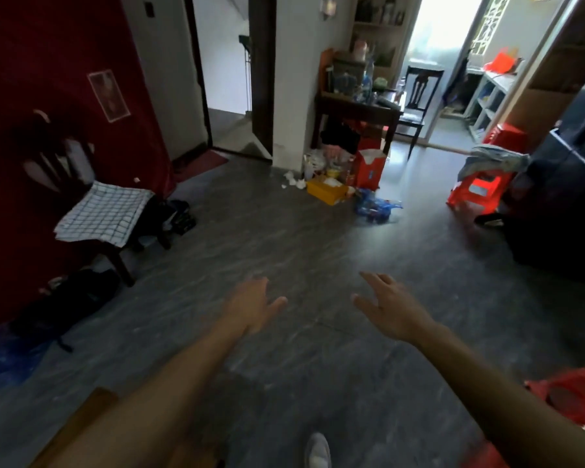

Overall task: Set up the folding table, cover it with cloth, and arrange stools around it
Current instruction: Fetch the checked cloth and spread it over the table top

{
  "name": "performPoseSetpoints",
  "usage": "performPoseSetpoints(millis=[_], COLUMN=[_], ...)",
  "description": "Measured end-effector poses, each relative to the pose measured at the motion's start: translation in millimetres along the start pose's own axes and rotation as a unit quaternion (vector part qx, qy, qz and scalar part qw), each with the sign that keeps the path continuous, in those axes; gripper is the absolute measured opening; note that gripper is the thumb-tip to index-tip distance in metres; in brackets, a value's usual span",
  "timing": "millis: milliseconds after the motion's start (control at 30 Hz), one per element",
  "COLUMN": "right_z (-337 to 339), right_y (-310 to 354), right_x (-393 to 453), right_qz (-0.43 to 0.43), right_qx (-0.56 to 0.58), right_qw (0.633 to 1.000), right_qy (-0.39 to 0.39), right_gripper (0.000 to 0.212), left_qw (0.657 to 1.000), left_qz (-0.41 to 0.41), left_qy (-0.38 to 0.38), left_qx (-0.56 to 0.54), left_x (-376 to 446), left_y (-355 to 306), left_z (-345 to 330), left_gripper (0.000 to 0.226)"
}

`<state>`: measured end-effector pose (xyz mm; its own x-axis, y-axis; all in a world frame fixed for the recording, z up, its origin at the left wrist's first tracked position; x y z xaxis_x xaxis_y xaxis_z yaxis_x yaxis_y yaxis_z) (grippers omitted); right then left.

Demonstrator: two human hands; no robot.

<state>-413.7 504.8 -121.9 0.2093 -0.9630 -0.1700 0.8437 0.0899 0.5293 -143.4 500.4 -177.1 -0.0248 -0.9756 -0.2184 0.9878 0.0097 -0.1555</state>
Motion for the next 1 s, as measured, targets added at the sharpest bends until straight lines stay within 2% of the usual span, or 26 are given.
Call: performPoseSetpoints(millis=[67,367,500,633,800,1000], right_z=[-3,6,8,-8,-40,-92], right_y=[12,60,94,135,187,267], right_x=[35,232,300,350,411,494], right_qz=[0.008,0.107,0.138,0.168,0.203,0.220], right_qx=[-0.002,-0.023,-0.066,-0.078,-0.113,-0.149], right_qw=[1.000,0.994,0.986,0.977,0.962,0.948], right_qy=[0.013,0.023,0.064,0.109,0.142,0.176], right_gripper=[0.069,0.079,0.081,0.081,0.081,0.081], left_qw=[1.000,0.989,0.978,0.972,0.965,0.958], left_qz=[0.021,0.147,0.196,0.227,0.262,0.286], left_qy=[0.008,0.007,0.018,0.023,0.023,0.004], left_qx=[0.000,0.022,0.064,0.060,0.014,-0.036], left_x=[23,144,173,190,220,259], left_y=[18,86,105,134,193,303], left_z=[5,70,98,112,117,108], left_gripper=[0.069,0.090,0.076,0.076,0.075,0.072])
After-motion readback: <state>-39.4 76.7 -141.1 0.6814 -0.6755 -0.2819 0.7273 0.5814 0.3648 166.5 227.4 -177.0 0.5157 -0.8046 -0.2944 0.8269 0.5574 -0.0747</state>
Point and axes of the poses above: each hand's wrist, its own x-axis towards the middle knuckle, its own z-axis out of the back of the hand, y = z × x, the point moved 5 cm from there along x, towards the middle knuckle, and after that the axes turned 13 degrees about x, right-handed, at the moved point
